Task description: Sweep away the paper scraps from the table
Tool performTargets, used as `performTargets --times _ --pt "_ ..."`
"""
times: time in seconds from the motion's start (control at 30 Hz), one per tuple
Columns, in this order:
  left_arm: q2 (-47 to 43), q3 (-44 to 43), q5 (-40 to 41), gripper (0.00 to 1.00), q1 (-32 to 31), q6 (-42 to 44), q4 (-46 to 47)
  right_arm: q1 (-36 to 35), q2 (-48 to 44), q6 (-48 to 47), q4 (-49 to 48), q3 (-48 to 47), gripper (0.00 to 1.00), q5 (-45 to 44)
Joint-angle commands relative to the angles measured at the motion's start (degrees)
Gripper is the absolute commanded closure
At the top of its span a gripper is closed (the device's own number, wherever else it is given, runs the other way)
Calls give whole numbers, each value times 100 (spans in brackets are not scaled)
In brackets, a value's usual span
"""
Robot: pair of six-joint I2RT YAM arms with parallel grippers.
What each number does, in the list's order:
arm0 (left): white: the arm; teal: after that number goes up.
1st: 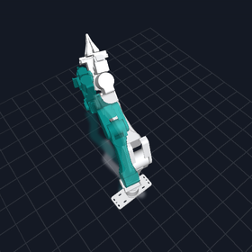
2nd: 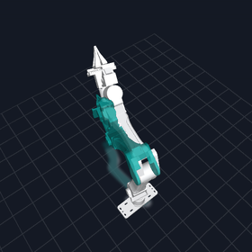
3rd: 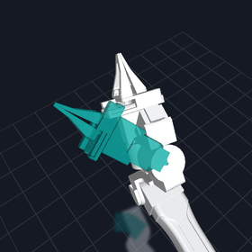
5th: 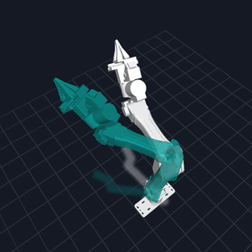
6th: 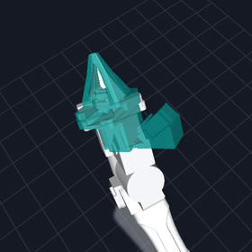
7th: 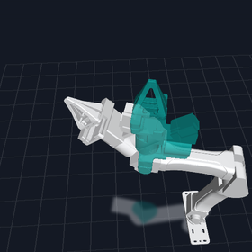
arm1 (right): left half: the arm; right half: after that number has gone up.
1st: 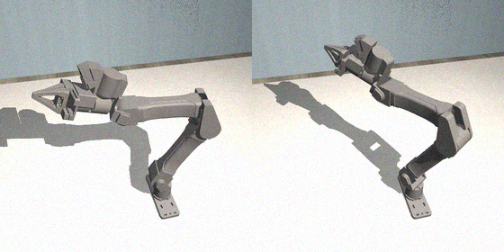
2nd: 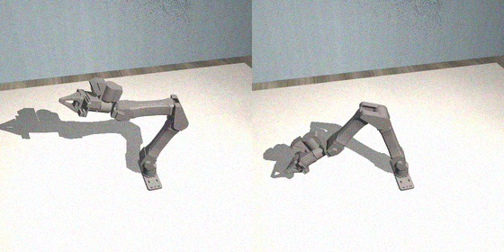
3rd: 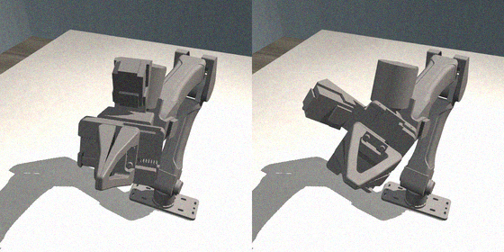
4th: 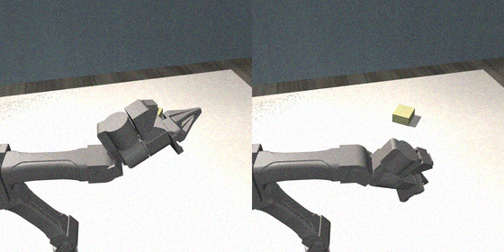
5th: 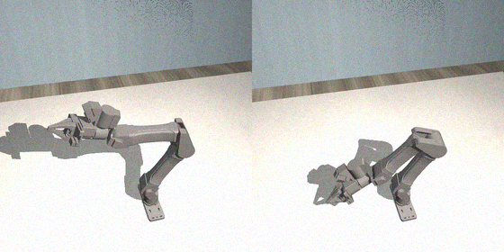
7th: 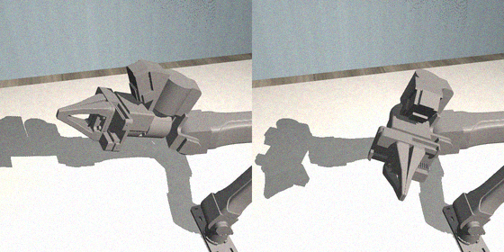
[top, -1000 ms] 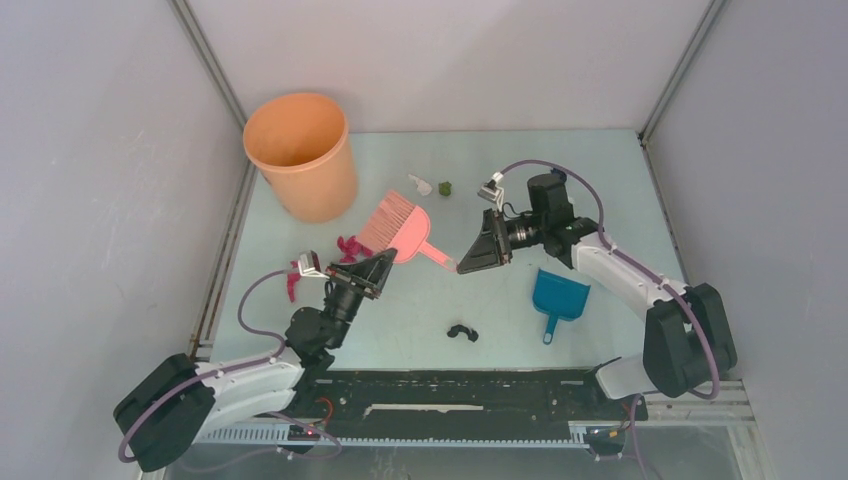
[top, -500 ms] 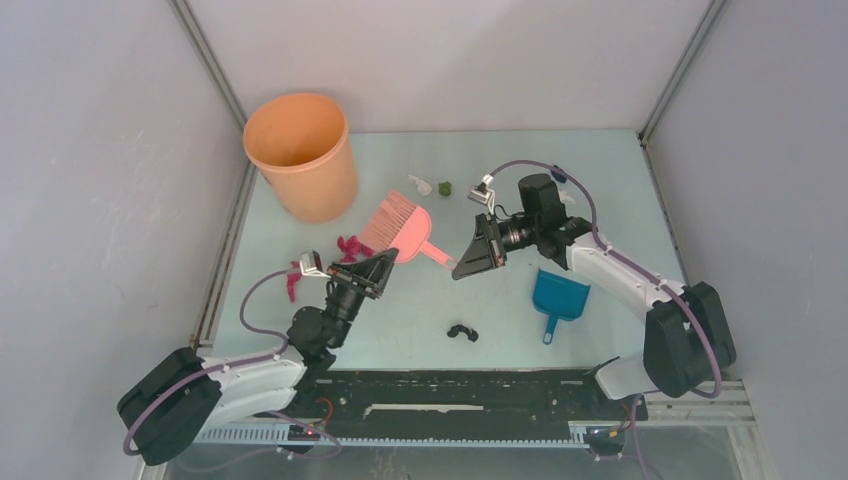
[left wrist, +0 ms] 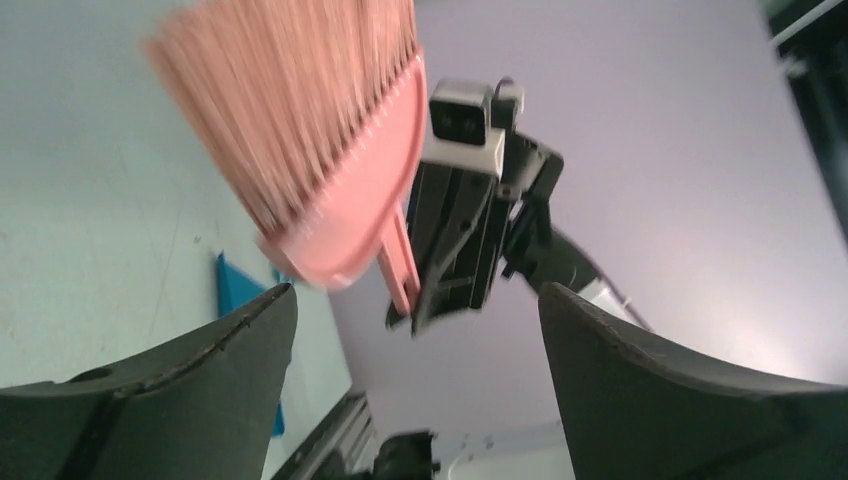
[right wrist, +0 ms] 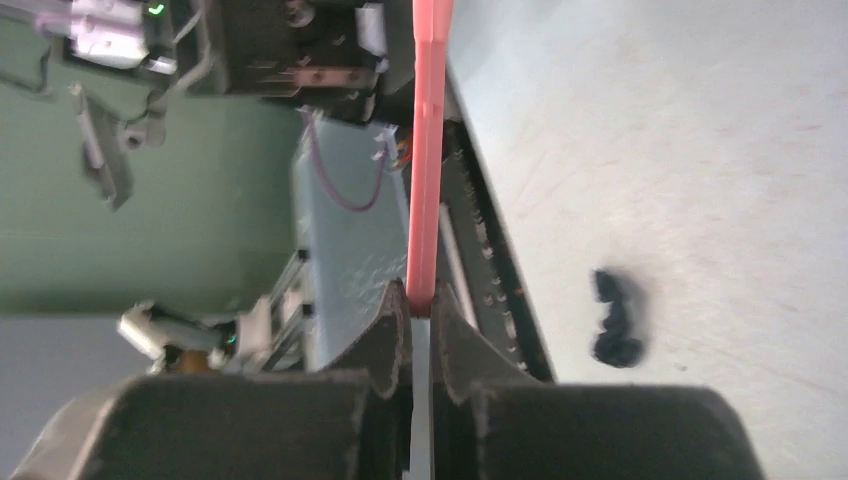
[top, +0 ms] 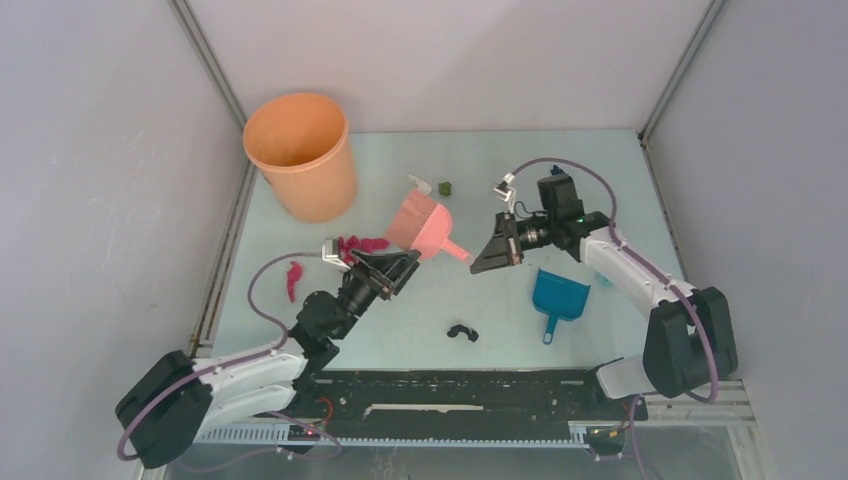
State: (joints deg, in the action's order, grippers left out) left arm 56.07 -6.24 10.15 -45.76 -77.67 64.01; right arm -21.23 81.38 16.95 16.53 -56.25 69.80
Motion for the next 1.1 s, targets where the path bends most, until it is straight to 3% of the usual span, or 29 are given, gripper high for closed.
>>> performTargets --times 0.0,0.07,0.13,0.33,0.63,0.8,0.93,1.07 --pt "-1134 -863 -969 9 -47 1443 -3063 565 -363 -2799 2564 -570 100 -1022" --pt "-1747 -1437 -936 9 -88 2502 -5125 567 -432 -3790 3424 -729 100 -1533" --pt "-2149 -2119 -880 11 -106 3581 -6599 468 -571 -4450 4026 -798 100 -2019" --pt "-2115 -4085 -972 12 -120 5455 -9077 -164 -897 -5227 4994 -886 100 -2660" --pt "-1127 -5004 -1800 17 -592 6769 -9620 -1198 -1047 -5196 5431 -949 100 -2315" --pt "-568 -5020 -1592 17 -1320 7216 -9662 -1404 -1046 -5271 5586 -943 100 -2136" --pt "-275 -4852 -1708 17 -1536 7395 -9429 -1446 -1032 -5439 5711 -942 100 -1843" --pt "-3 -4687 -2098 23 -1585 7371 -9178 -1465 -967 -5452 5677 -941 100 -1697"
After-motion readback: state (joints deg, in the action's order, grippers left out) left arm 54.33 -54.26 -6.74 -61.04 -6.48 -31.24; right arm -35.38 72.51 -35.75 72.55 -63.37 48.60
